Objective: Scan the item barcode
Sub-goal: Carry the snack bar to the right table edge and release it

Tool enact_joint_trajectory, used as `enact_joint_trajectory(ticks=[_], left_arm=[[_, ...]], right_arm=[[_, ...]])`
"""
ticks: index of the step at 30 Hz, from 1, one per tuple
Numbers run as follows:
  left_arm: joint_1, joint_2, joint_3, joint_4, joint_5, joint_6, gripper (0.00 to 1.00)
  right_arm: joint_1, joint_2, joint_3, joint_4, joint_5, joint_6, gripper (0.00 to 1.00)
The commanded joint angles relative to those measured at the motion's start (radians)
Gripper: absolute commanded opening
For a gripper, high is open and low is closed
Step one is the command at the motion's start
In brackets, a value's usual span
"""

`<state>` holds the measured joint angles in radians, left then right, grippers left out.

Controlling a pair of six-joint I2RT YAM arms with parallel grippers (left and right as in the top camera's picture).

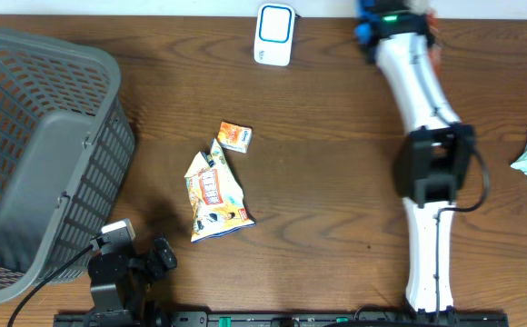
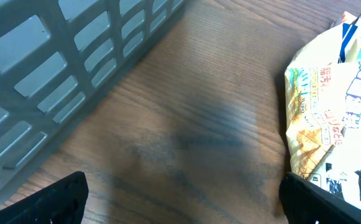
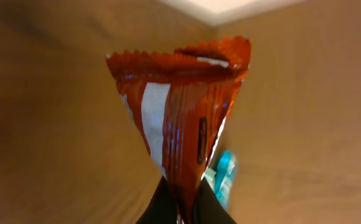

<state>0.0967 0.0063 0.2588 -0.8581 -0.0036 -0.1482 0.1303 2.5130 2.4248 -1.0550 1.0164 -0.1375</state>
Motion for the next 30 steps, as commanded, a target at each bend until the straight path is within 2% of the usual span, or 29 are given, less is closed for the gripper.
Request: enact_joint_trajectory(ticks=[1, 12, 13, 15, 17, 18, 20, 25, 30], left_arm=[[0.005, -0.002, -0.017, -0.045, -0.008, 0.02, 0.98], [0.005, -0.002, -0.017, -0.045, -0.008, 0.02, 0.98], [0.005, -0.002, -0.017, -0.045, -0.008, 0.02, 0.98], [0.005, -0.002, -0.017, -0.045, -0.008, 0.02, 0.98], [0.005, -0.002, -0.017, -0.045, -0.008, 0.02, 0.98], [0.005, -0.002, -0.017, -0.045, -0.008, 0.02, 0.98], [0.005, -0.002, -0.017, -0.045, -0.008, 0.02, 0.98], [0.005, -0.002, -0.017, -0.045, -0.008, 0.02, 0.98], [0.005, -0.002, -0.017, -0.045, -0.008, 0.02, 0.98]], right_arm=[[-0.139, -0.004, -0.012, -0.063, -0.142, 0.242, 0.01], [-0.469, -0.004, -0.166, -0.047, -0.463, 0.291, 0.01], [-0.485, -0.004, -0.178, -0.044, -0.484, 0.308, 0.04], [-0.518, -0.004, -0.185, -0.053, -0.532, 0.33, 0.35], [-0.537, -0.009, -0.18, -0.068, -0.565, 0.343, 0.84], [-0.543, -0.016, -0.174, -0.078, -0.577, 0.356, 0.99], [-0.548, -0.034, -0.157, -0.091, -0.602, 0.378, 0.99], [-0.52, -0.169, -0.145, -0.102, -0.891, 0.377, 0.99], [-0.412, -0.302, -0.145, -0.125, -1.048, 0.377, 0.99]])
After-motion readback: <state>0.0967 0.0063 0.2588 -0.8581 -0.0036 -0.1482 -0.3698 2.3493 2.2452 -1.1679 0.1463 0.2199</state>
